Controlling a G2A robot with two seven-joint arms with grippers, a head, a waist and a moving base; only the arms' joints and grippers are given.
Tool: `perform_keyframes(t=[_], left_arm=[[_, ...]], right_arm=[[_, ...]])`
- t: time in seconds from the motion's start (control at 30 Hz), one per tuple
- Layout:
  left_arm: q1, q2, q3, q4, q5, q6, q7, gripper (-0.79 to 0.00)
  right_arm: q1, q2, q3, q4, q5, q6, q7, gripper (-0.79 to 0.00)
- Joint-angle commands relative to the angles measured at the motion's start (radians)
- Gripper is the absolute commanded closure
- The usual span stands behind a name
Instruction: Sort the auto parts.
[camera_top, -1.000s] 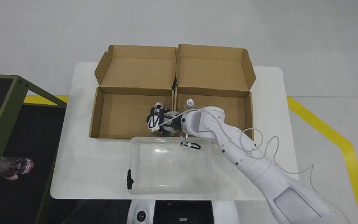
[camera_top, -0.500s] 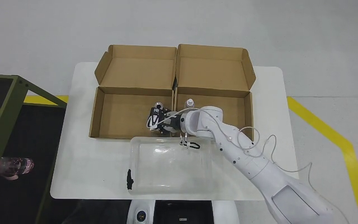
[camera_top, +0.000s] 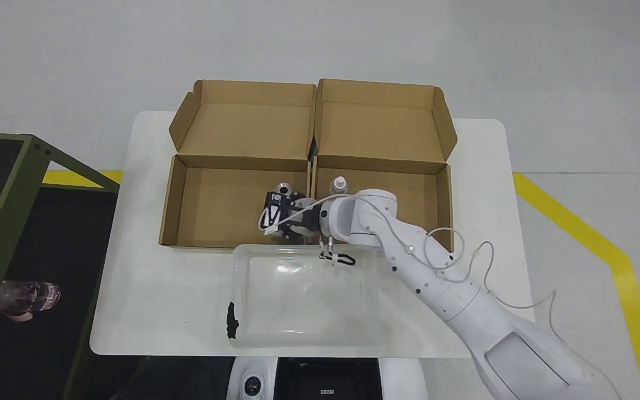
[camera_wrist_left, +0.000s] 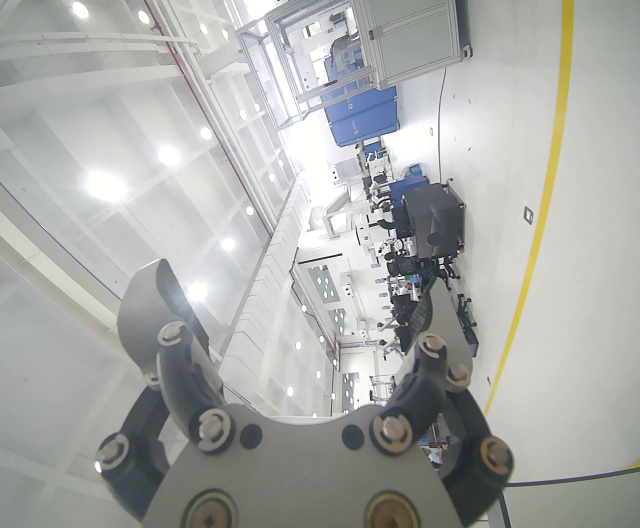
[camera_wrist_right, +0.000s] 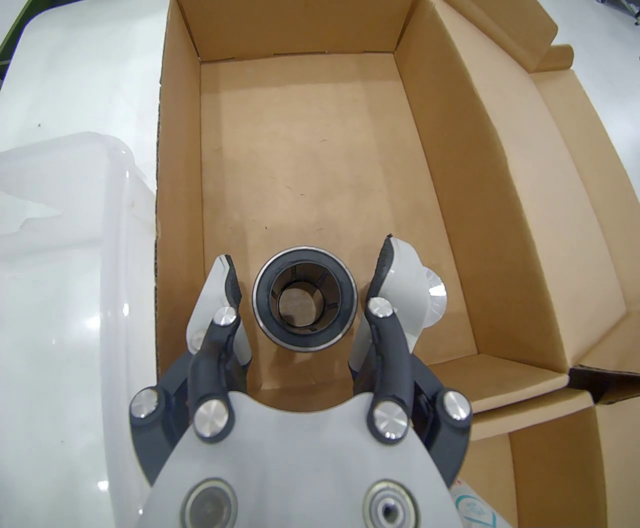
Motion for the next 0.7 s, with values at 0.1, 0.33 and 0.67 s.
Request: perform_keyframes(t=[0.1, 0.33, 0.67], left_arm=[[0.0, 0.0, 0.0, 0.0, 0.0, 0.0, 0.0, -0.785], [0.0, 0.0, 0.0, 0.0, 0.0, 0.0, 0.0, -0.785], [0.0, 0.0, 0.0, 0.0, 0.0, 0.0, 0.0, -0.785]], right_arm=[[-0.002, 0.003, 0.019, -0.052, -0.008, -0.002, -0.001, -0.477], [-0.008, 0.009, 0.055, -0.137, -0.012, -0.001, 0.0, -0.499], [-0.091, 0.04, 0.152, -0.335, -0.024, -0.016, 0.01, -0.529]])
